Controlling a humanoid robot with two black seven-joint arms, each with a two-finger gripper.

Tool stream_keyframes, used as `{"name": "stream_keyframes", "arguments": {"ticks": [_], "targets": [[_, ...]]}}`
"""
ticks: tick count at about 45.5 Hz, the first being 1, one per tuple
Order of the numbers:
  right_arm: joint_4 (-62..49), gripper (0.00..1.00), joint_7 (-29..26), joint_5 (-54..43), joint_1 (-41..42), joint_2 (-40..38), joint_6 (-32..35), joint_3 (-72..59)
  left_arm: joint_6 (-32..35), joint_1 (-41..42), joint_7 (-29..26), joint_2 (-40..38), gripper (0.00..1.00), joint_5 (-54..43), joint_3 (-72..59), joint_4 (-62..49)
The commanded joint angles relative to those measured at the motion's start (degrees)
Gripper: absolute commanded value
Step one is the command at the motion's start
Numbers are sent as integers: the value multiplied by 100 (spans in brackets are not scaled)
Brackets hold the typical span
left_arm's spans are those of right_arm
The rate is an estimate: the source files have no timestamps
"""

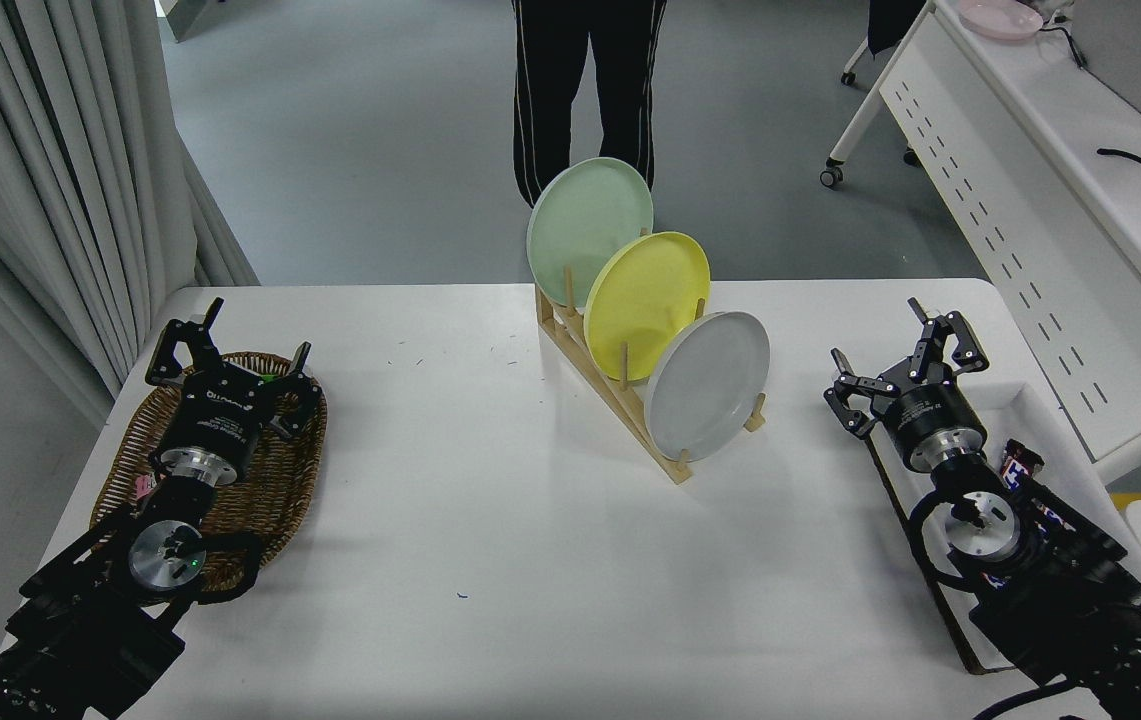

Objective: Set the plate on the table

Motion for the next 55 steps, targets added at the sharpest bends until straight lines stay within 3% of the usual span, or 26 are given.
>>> {"name": "stream_keyframes", "arguments": {"ticks": [1, 55], "targets": [[2, 100, 0, 4, 16, 13, -8, -4, -18, 0, 0, 0, 100, -9, 0, 2], [-25, 100, -26, -5, 245, -92, -69, -100, 0, 0, 0, 0, 100, -9, 0, -7]]}}
